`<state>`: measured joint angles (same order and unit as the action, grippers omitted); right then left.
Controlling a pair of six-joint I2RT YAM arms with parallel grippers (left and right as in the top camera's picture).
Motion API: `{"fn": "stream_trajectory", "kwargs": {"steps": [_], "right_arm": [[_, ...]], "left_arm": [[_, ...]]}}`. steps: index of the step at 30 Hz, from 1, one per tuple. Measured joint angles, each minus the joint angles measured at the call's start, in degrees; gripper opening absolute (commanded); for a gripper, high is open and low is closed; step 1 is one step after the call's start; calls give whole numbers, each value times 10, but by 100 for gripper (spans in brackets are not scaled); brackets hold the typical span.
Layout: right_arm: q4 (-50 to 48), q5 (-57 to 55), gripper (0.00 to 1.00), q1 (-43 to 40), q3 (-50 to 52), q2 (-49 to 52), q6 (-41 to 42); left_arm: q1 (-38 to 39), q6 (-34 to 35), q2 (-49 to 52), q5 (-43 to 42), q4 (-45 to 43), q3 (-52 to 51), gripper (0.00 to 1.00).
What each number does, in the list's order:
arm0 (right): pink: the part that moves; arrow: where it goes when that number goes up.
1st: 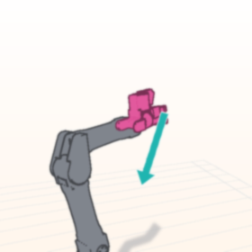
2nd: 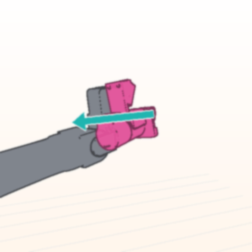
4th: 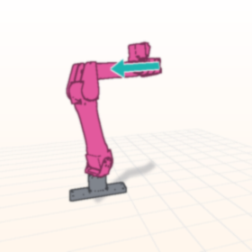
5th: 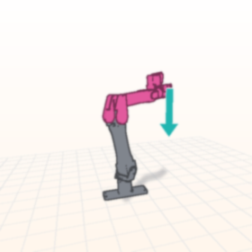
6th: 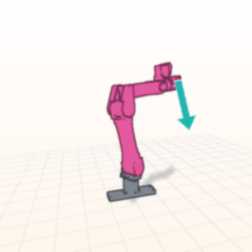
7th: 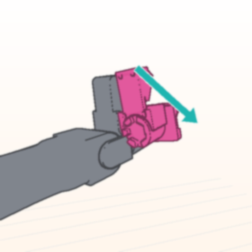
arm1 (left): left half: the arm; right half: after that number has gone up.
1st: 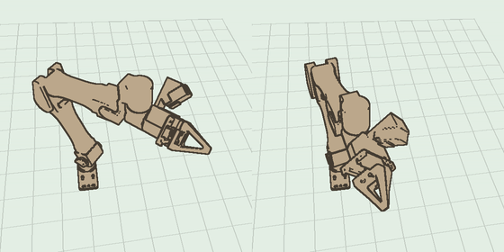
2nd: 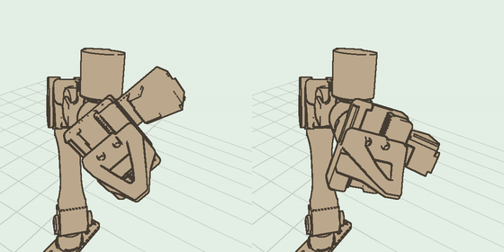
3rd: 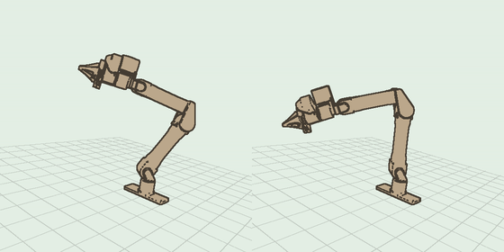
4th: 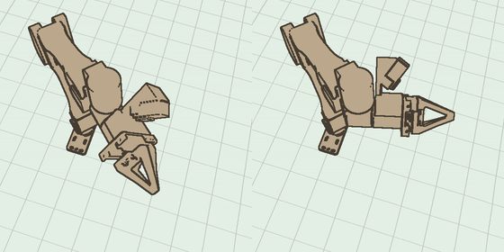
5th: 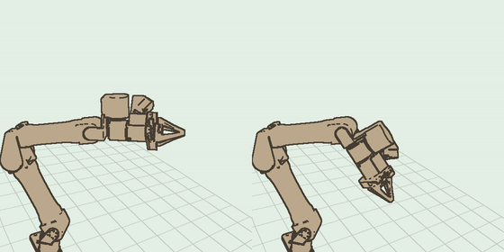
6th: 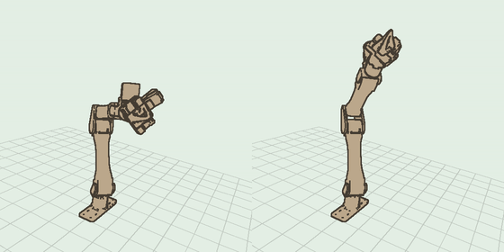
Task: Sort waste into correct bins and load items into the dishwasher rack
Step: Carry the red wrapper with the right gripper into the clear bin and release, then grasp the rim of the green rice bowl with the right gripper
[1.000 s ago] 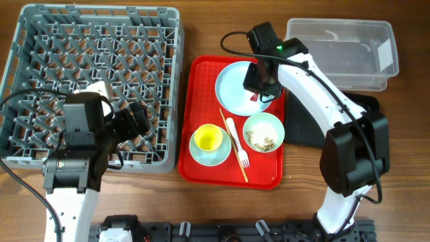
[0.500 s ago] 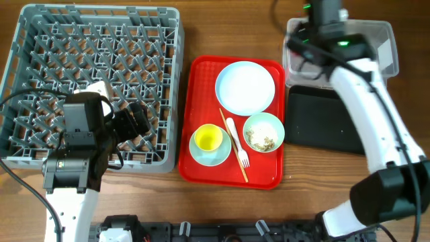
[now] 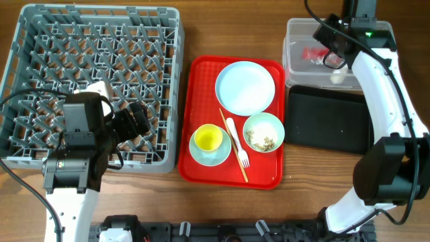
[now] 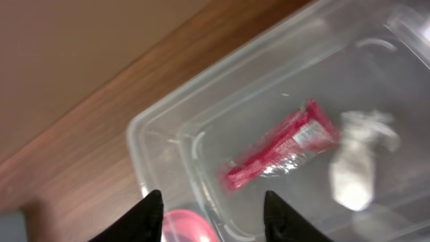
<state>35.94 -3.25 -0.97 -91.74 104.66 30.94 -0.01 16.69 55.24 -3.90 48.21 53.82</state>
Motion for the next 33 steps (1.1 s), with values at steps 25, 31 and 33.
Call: {"fn": "stream_trajectory", "kwargs": {"steps": [25,31,33], "right_arm": [[272,167,55,159,119,-138,-156],[170,134,48,247,215,-130,-112],[139,116,46,271,242,-126,-94]], "left_arm": [[0,0,0,0,0,0,100],[0,0,0,0,0,0,100],[0,0,0,0,0,0,100]]}}
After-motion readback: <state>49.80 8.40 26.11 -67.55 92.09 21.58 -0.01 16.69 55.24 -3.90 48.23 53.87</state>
